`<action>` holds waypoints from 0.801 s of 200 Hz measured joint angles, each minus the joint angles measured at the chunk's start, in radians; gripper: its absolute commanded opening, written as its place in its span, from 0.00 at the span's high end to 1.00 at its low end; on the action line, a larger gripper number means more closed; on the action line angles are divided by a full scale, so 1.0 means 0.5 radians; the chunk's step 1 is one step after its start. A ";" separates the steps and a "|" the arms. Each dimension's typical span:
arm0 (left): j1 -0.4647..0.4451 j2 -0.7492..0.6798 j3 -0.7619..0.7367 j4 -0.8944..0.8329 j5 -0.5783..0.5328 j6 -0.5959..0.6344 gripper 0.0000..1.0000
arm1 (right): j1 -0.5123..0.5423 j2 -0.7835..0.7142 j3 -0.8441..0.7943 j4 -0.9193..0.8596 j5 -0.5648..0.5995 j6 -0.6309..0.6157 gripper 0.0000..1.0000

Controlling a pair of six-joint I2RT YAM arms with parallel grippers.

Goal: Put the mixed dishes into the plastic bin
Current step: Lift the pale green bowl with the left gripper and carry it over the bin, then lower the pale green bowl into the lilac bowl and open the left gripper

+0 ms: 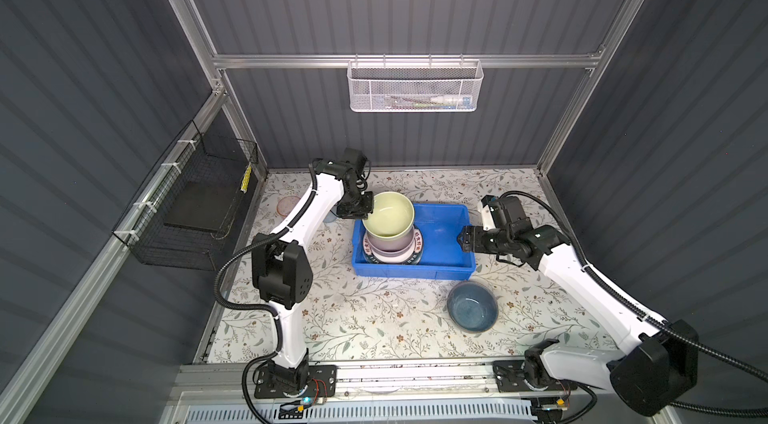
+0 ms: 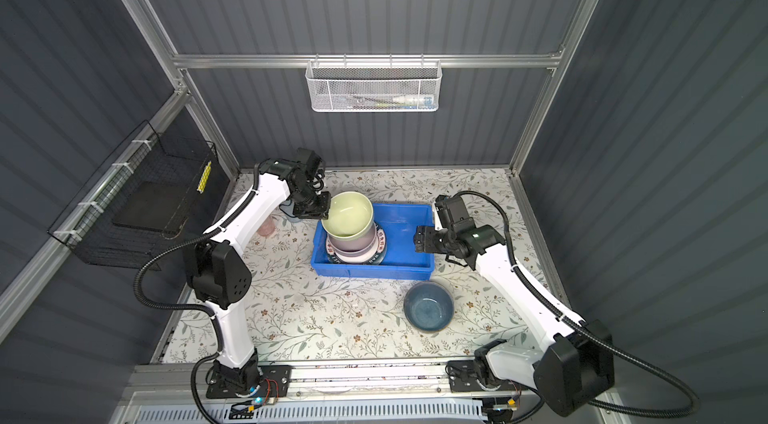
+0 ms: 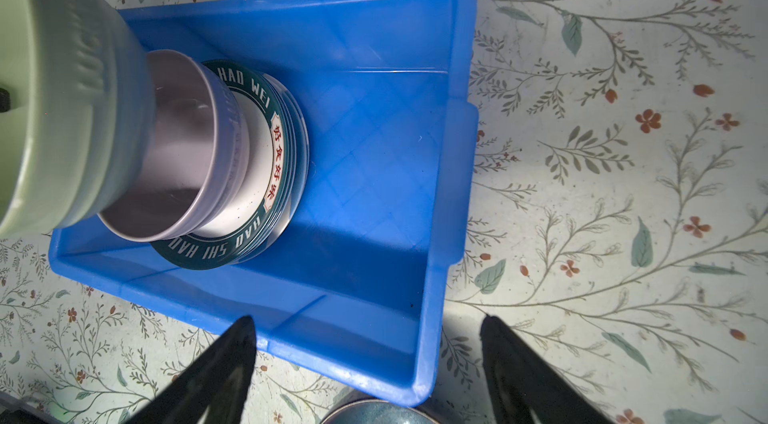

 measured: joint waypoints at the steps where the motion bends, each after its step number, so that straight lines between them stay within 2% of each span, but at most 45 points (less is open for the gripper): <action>1: -0.003 0.002 0.000 -0.001 -0.003 0.000 1.00 | 0.000 0.000 0.001 -0.001 0.000 0.000 0.15; 38: -0.073 0.022 0.000 -0.031 -0.051 0.004 1.00 | -0.002 -0.002 0.001 -0.037 0.001 0.004 0.15; 160: -0.077 0.082 0.007 -0.069 -0.163 0.049 1.00 | -0.002 -0.006 0.001 -0.061 0.007 0.024 0.15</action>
